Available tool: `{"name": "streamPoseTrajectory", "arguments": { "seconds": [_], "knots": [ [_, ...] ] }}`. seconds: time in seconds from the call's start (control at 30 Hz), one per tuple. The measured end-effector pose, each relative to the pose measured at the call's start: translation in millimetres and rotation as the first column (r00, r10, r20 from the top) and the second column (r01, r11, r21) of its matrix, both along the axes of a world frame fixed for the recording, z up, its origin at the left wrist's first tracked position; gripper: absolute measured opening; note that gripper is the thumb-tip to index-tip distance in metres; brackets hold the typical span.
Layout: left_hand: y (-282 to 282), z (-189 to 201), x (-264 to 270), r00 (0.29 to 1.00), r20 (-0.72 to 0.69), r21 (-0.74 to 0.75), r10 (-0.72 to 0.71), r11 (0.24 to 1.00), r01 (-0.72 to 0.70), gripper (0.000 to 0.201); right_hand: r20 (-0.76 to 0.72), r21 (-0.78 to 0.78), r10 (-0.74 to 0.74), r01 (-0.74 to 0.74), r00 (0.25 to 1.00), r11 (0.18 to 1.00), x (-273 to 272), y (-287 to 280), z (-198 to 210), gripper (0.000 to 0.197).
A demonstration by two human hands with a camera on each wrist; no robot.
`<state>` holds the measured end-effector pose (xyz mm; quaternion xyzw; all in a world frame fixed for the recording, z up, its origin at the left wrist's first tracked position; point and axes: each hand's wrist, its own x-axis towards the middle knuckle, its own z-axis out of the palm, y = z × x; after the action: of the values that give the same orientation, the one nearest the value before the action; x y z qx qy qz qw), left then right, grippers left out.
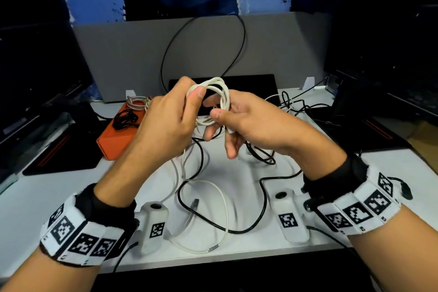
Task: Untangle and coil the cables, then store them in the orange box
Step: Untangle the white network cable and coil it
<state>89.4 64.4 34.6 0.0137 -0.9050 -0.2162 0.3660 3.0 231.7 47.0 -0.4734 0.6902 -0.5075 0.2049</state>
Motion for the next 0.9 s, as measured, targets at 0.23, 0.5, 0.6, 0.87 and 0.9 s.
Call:
{"name": "streamPoseTrajectory", "arguments": {
  "seconds": [0.23,0.5,0.6,0.87,0.9],
  "knots": [
    [-21.3,7.9,-2.1,0.994,-0.047,0.153,-0.103,0.982,0.109,0.037,-0.154,0.125,0.209,-0.191,0.966,0.974,-20.1,17.1,9.6,0.018],
    [-14.2,6.6,-2.1,0.954,-0.054,0.466,-0.294,0.838,0.285,0.023,-0.077,0.042,0.153,-0.151,0.985,0.988,-14.5,1.1,-5.8,0.028],
    [-9.5,9.9,2.9,0.953,-0.068,0.432,-0.295,0.853,0.295,0.033,-0.036,0.021,0.186,-0.185,0.982,0.982,-9.9,-3.0,-9.4,0.032],
    [-1.6,4.8,2.1,0.914,-0.271,0.543,-0.302,0.736,0.404,0.056,0.153,-0.062,0.328,-0.322,0.932,0.945,-3.9,-7.3,-14.8,0.03],
    [0.0,3.6,0.8,0.92,-0.298,0.579,-0.256,0.717,0.387,0.056,0.149,-0.069,0.332,-0.325,0.931,0.943,-3.1,-8.5,-15.4,0.031]
  ]
}}
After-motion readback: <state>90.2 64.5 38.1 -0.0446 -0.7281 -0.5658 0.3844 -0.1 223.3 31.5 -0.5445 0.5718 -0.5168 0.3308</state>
